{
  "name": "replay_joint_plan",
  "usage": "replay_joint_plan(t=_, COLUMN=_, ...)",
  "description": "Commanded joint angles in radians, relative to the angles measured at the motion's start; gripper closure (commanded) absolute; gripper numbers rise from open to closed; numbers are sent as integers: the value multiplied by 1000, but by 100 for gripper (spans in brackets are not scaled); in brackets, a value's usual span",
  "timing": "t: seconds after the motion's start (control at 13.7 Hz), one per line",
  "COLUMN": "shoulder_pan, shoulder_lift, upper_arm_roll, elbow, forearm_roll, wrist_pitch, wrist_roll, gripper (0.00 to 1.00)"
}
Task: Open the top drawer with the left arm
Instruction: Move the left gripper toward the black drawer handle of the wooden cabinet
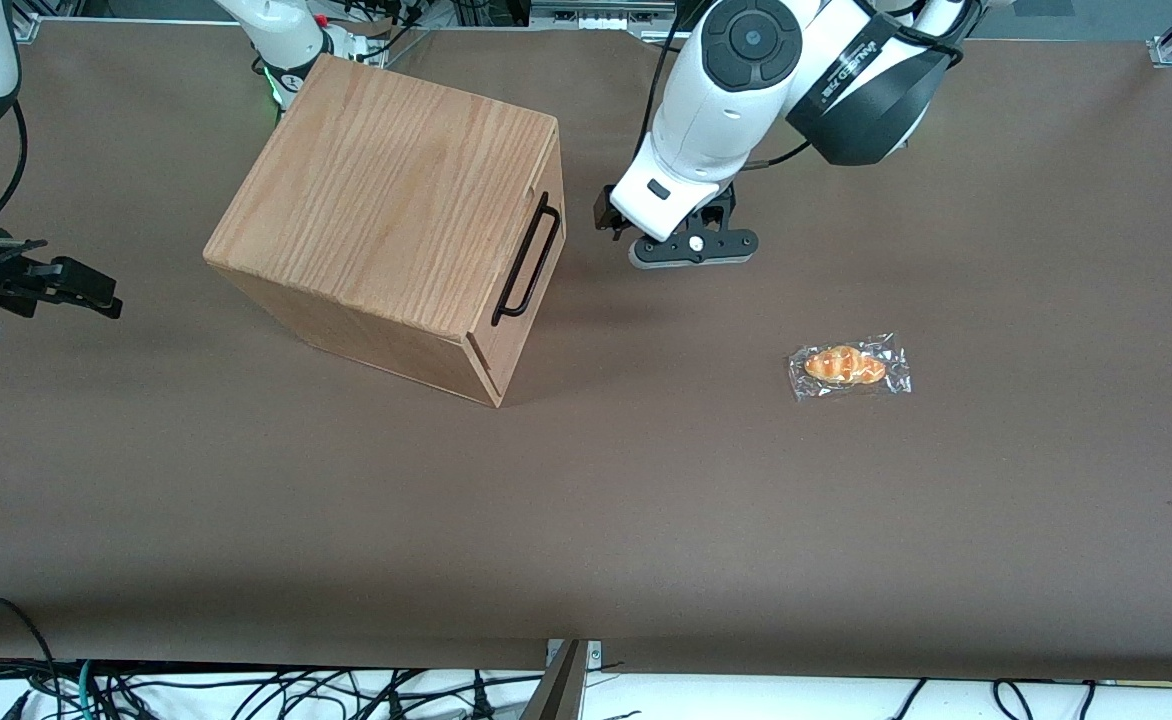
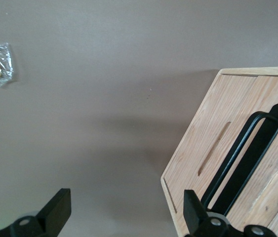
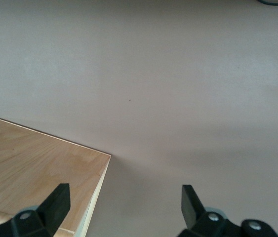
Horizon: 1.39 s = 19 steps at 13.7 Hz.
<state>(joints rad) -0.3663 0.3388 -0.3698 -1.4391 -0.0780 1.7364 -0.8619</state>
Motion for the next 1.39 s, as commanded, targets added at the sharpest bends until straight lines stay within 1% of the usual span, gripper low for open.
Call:
replay_joint_plan(t=0.0, shoulder_pan=-35, shoulder_lift=40, upper_arm_roll=5, elbow=37, forearm_roll=-5, wrist_pitch=38, wrist_roll=-51, gripper=0)
replay_joint_plan(t=0.22, shoulder_pan=-57, shoulder_lift=72, upper_arm_roll=5, elbow=37, forearm_roll=-5, wrist_pitch=90, wrist_roll=-52, gripper=0)
replay_joint_plan(t=0.8, shoulder_pan=-62, shoulder_lift=131, upper_arm_roll=5, elbow=37, forearm_roll=-5, wrist_pitch=204, wrist_roll=-29, gripper=0)
replay_joint_plan(t=1.32, shoulder_pan=-91, shoulder_lift=172, upper_arm_roll=3, elbow=39, forearm_roll=-5, wrist_pitch=249, wrist_roll=70, gripper=0)
